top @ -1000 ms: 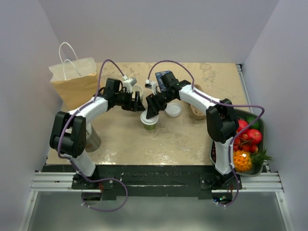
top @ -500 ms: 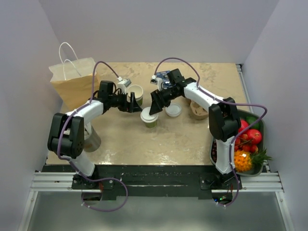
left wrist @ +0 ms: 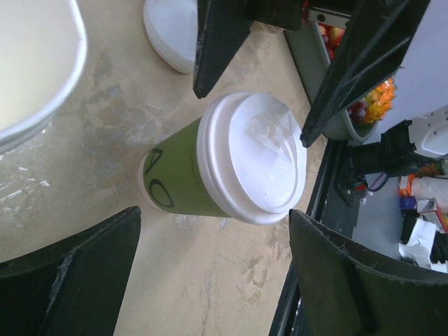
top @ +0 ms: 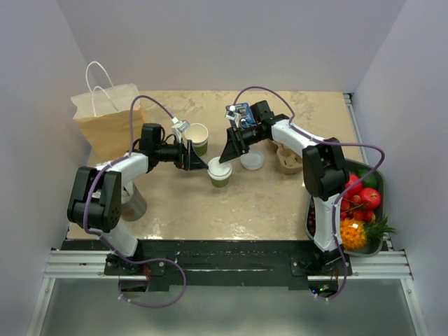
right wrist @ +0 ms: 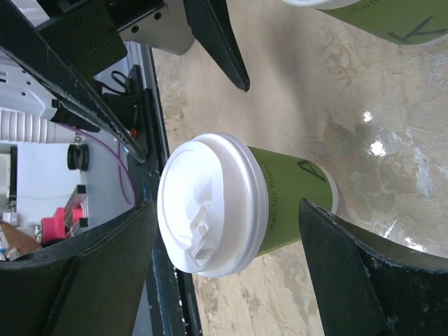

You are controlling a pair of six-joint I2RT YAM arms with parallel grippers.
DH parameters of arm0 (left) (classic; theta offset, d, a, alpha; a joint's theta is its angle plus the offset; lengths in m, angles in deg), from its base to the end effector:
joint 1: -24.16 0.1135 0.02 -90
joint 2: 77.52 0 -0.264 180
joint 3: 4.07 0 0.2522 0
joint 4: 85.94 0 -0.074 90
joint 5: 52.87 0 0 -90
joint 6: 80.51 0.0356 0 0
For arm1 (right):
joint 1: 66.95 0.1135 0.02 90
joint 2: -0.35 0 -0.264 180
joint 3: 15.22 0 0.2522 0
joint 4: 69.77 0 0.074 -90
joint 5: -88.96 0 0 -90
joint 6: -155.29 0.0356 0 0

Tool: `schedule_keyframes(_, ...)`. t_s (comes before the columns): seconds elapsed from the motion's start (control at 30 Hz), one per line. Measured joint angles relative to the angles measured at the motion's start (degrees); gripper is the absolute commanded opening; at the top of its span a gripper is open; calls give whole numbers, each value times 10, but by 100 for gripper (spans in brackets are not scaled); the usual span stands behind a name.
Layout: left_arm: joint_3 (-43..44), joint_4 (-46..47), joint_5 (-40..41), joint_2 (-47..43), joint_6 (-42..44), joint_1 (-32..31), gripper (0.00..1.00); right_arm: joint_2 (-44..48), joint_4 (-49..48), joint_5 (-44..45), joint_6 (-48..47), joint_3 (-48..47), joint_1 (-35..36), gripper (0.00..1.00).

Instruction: Pack the takeout coffee

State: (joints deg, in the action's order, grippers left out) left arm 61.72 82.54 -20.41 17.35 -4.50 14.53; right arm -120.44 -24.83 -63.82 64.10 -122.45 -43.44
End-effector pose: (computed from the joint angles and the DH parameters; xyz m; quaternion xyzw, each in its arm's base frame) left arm 0.3238 -0.0854 0.1934 0.1707 0.8034 -0.5030 0.2690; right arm 0.3977 0.2075 0.2042 -0.3138 0.7723 0.5367 0.1303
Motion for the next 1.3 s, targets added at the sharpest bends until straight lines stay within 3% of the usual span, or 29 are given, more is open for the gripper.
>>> schedule_keyframes(0.23, -18, 28, -18, -5, -4, -1, 91, 0, -4, 3, 1, 10, -1, 86)
schedule_keyframes(0.43, -21, 64, 7, -7, -10, -21, 91, 5, 10, 21, -17, 37, -1, 99)
schedule_keyframes(0.83, -28, 72, 38, -10, 3, -50, 91, 20, 23, 29, -54, 56, 0, 99)
schedule_keyframes(0.93, -29, 72, 34, -10, 8, -50, 94, 21, 27, 21, -60, 57, 1, 99)
schedule_keyframes(0.97, -30, 72, 30, -10, 11, -50, 100, 21, 28, 19, -62, 57, 1, 99)
schedule_keyframes(1.3, -65, 88, 29, -36, 16, -58, 100, 21, 9, 18, -32, 57, 4, 99)
